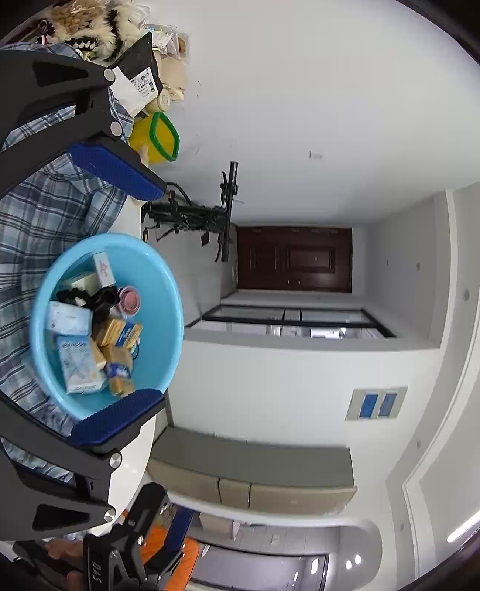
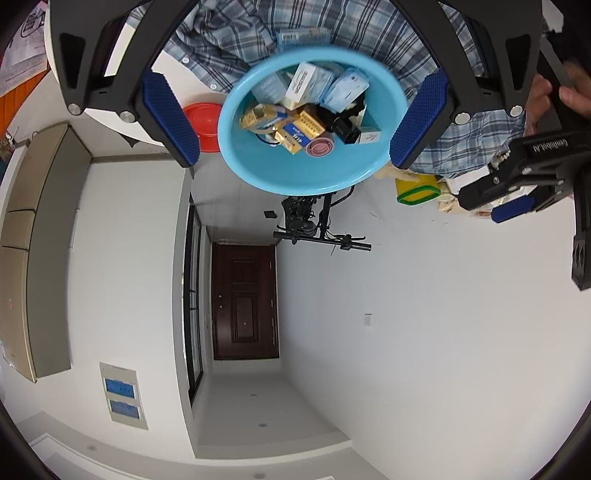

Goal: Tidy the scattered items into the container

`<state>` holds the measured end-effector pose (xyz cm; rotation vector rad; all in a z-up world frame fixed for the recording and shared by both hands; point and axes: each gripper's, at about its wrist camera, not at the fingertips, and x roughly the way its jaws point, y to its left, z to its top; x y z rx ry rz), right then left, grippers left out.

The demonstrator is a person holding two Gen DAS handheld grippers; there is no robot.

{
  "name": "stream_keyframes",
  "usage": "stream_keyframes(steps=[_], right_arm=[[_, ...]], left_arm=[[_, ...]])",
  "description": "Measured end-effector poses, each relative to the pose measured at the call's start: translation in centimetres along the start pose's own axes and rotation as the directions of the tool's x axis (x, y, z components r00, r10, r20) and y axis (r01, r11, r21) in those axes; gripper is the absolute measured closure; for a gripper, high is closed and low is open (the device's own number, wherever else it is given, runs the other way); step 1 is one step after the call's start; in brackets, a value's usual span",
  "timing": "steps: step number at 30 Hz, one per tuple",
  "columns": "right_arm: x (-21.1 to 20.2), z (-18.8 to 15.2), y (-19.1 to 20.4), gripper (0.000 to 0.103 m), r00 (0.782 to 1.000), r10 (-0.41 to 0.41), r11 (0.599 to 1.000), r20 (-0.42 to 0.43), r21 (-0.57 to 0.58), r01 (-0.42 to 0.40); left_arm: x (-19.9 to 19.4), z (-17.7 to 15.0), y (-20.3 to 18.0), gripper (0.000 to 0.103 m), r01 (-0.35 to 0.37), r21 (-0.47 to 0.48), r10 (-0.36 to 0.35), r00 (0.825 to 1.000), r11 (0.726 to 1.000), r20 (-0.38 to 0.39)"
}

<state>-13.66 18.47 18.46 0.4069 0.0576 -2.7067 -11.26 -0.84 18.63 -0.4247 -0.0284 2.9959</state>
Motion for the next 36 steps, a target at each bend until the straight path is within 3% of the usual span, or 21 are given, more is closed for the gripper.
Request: stream_keyframes(steps=[19, 30, 36], right_arm=[[-8.7, -4.1, 2.7, 0.000, 0.998, 0.015, 0.998, 0.061, -0.060, -0.011], [-9.1, -4.2, 2.3, 0.000, 0.998, 0.002, 1.000, 0.066, -0.027, -0.001], [-8.4, -5.4, 2.3, 0.000, 0.999, -0.010, 1.000, 0.037, -0.021, 0.011]], left_arm=[[-11.1, -2.6, -0.9, 0.000, -0.014, -0.005, 0.014, 1.000, 1.000, 0.027], [-10.9, -3.4, -1.0, 0.000, -0.024, 0.026, 0.024, 0.999, 0.999, 0.025], [-9.2, -4.9, 0.0, 0.000, -0.002, -0.032, 0.001, 0.999, 0.999, -0.038]])
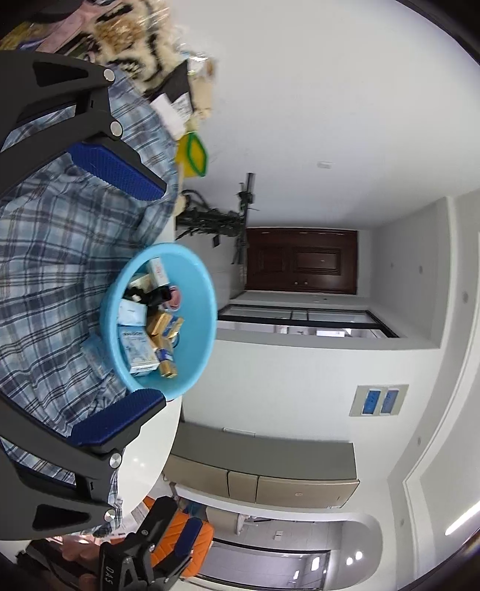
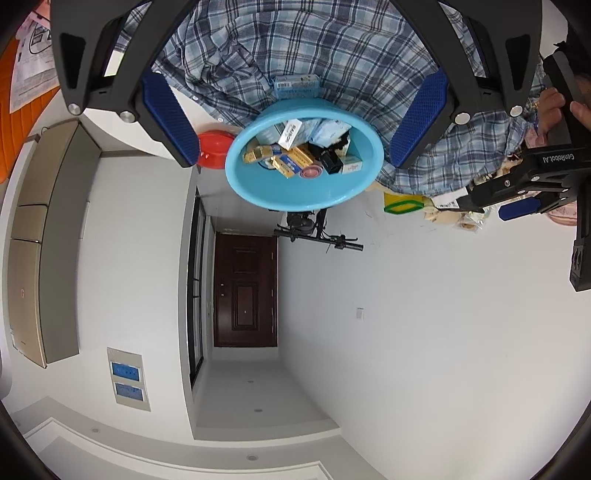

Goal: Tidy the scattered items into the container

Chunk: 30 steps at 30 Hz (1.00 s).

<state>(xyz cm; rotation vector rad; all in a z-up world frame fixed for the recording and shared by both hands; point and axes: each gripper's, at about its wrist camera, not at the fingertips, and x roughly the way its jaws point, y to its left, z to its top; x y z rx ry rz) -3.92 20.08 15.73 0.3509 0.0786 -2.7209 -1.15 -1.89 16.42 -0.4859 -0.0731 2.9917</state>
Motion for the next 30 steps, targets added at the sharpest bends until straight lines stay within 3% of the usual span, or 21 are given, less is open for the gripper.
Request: stream_keyframes(steps=[14, 24, 30], right_arm=[[0.6, -5.2, -0.3, 0.000, 0.995, -0.008, 0.999, -0.100, 0.038, 0.012], [1.2, -10.2, -1.3, 0.000, 0.974, -0.003, 0.993, -0.226, 0.115, 0.030], [1.3, -12.9, -2.0, 0.000, 0.958, -0.002, 0.988, -0.287, 0.149, 0.046]], left_arm=[[2.1, -6.2, 1.1, 0.000, -0.017, -0.046, 0.011, 0.993, 0.999, -0.120], [3.7, -12.2, -0.2, 0.000, -0.015, -0.006, 0.013, 0.966, 1.000, -0.257], [4.4, -15.5, 0.4, 0.000, -0.011, -0.049, -0.007, 0.936, 0.999, -0.352]])
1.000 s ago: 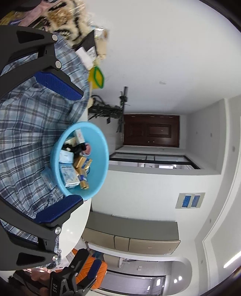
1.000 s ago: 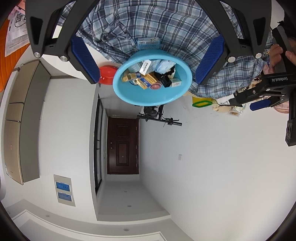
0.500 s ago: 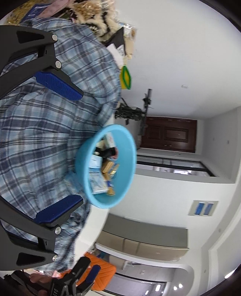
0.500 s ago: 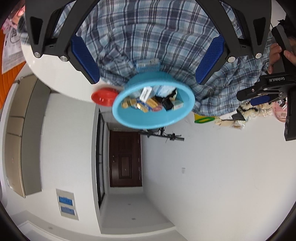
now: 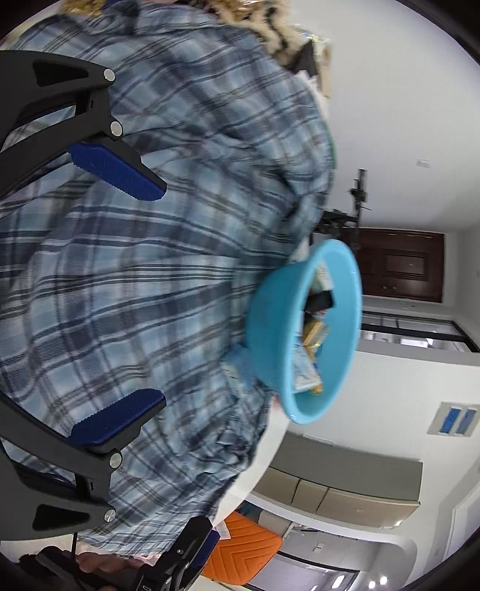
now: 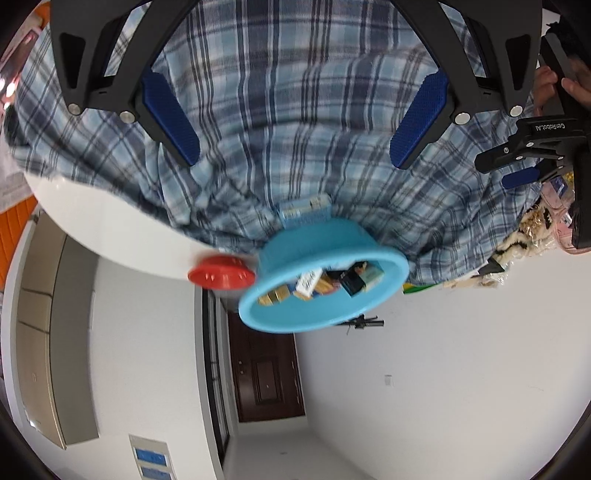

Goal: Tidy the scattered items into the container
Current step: 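Lower the right gripper toward the small light-blue box on the shirt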

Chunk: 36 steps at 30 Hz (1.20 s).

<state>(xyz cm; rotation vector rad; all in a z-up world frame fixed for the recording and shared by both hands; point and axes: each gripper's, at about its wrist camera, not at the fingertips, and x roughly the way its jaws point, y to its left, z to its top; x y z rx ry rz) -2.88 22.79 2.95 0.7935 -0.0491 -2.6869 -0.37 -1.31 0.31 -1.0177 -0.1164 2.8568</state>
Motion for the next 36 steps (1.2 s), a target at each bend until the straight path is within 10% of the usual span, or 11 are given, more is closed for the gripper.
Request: stream_keyframes(steps=[20, 36], right_arm=[[1.6, -0.4, 0.7, 0.000, 0.999, 0.019, 0.998, -0.049, -0.055, -0.021], [12.0, 5.0, 1.5, 0.000, 0.973, 0.066, 0.992, -0.223, -0.093, -0.089]], left_arm=[[1.9, 0.1, 0.9, 0.000, 0.018, -0.062, -0.022, 0.998, 0.998, -0.055], [7.3, 3.6, -2.0, 0.000, 0.030, 0.025, -0.026, 0.992, 0.999, -0.122]])
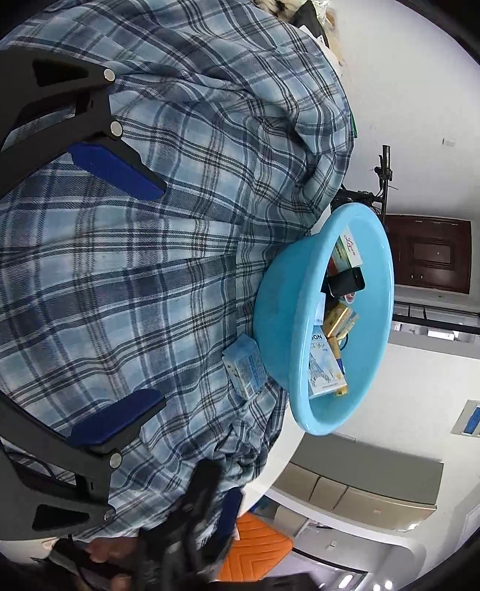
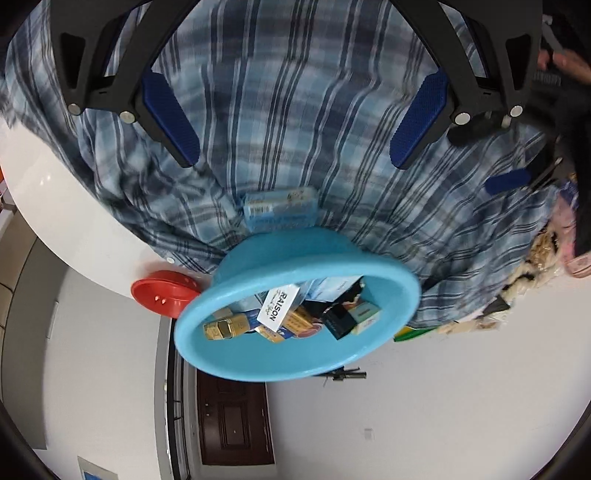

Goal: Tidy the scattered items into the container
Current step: 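Lower the right gripper toward the small light-blue box on the shirt, then close the right gripper on the light-blue box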

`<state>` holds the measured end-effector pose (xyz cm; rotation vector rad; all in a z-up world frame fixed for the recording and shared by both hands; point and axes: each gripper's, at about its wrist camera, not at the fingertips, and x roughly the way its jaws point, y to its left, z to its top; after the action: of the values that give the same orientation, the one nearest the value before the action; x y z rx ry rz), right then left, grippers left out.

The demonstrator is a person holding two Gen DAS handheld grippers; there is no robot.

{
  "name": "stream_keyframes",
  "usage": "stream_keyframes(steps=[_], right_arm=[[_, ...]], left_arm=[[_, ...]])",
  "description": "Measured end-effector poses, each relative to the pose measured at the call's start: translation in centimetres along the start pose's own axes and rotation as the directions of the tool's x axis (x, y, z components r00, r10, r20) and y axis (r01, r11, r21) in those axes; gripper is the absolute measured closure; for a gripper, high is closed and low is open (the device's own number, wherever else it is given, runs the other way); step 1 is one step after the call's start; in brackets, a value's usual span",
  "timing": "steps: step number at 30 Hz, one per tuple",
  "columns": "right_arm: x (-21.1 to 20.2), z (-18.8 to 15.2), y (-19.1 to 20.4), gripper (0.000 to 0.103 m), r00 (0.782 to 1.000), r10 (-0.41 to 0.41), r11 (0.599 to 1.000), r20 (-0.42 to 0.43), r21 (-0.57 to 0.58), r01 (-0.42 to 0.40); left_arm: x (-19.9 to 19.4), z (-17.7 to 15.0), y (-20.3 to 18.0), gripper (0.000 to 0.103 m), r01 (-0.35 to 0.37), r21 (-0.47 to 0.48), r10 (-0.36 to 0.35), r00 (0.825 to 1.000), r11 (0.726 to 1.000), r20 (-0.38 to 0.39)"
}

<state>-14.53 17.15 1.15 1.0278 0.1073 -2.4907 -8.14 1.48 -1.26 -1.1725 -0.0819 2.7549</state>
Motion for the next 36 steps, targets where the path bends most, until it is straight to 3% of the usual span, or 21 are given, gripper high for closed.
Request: stream_keyframes(steps=[7, 16, 24, 30, 36], right_arm=[[5.2, 1.9, 0.7, 0.000, 0.998, -0.030, 0.996, -0.059, -0.085, 0.024], [9.4, 2.5, 0.4, 0.000, 0.994, -0.067, 0.996, -0.084, -0.072, 0.061], [11.2, 2.2, 0.1, 0.001, 0.987, -0.116, 0.991, -0.109, -0.078, 0.107], [12.0, 1.8, 1.0, 0.023, 0.981, -0.139, 0.984, -0.137, -0.134, 0.121], [11.4, 1.9, 0.5, 0.027, 0.982, -0.122, 0.988, -0.141, -0.110, 0.107]], left_arm=[[2.7, 1.0, 0.9, 0.000, -0.051, -0.003, 0.051, 0.998, 0.999, -0.041], [3.9, 2.0, 1.9, 0.000, -0.050, -0.025, 0.048, 0.997, 0.998, -0.058], [4.2, 2.2, 1.8, 0.000, -0.007, -0.024, 0.006, 0.998, 1.000, -0.059], [4.6, 1.8, 1.7, 0.000, -0.011, -0.008, 0.011, 0.997, 1.000, -0.072], [4.5, 1.6, 2.1, 0.000, 0.001, -0.022, -0.003, 0.997, 1.000, -0.072]])
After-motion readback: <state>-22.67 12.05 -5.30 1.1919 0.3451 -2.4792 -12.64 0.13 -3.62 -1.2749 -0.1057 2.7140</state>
